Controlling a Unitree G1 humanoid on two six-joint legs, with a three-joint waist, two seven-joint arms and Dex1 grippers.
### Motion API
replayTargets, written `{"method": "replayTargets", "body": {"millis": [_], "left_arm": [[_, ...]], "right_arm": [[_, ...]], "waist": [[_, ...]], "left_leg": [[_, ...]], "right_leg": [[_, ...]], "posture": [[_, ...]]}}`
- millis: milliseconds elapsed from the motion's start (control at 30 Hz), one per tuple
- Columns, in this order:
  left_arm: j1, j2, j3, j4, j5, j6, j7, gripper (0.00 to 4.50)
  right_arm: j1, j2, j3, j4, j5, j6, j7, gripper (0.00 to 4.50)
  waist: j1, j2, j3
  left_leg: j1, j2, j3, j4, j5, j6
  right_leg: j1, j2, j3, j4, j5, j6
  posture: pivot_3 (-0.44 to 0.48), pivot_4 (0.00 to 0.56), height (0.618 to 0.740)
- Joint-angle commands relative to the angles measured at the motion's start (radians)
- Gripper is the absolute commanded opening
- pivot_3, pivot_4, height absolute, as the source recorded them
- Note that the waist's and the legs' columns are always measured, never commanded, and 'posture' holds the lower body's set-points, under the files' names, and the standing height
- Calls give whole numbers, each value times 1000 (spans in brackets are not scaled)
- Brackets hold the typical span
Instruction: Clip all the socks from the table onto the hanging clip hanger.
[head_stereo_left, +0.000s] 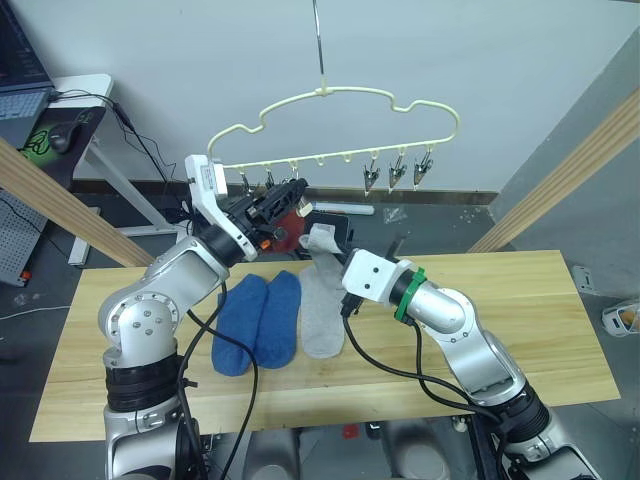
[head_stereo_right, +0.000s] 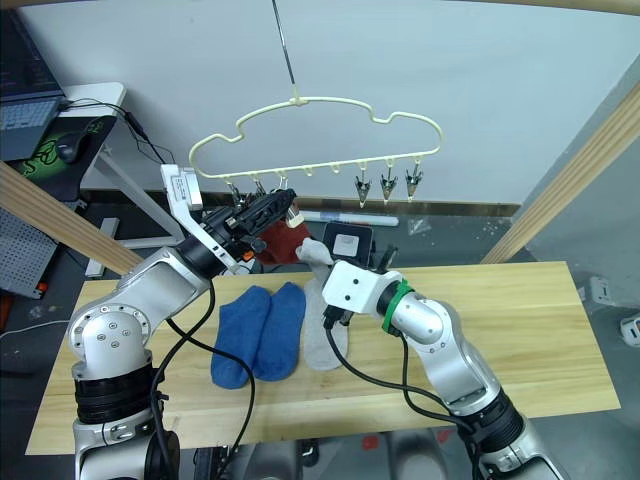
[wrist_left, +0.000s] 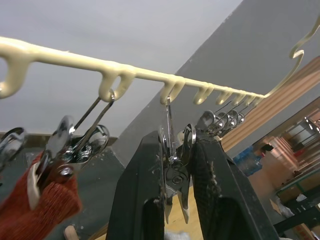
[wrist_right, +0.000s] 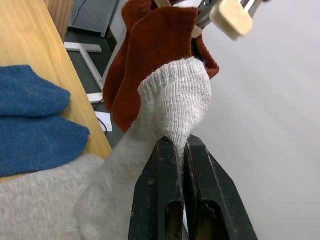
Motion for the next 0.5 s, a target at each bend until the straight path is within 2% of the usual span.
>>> {"method": "replayTargets", "body": {"millis": [33, 500], "left_arm": [[-5, -3, 1, -45, -25, -6, 8, 432], [8, -17, 0, -65, -43, -5, 36, 431]], "right_arm": [[-30, 26, 11, -38, -13, -27, -16, 0], [-87, 96, 23, 26, -59, -21, -70, 0]], "waist": [[0, 0, 0], [3, 0, 0]], "left_leg": [[0, 0, 0, 0, 0, 0], [0, 0, 0, 0, 0, 0]], "right_leg": [[0, 0, 0, 0, 0, 0], [0, 0, 0, 0, 0, -1]], "posture": [[-168, 336, 735], [-164, 338, 735]]}}
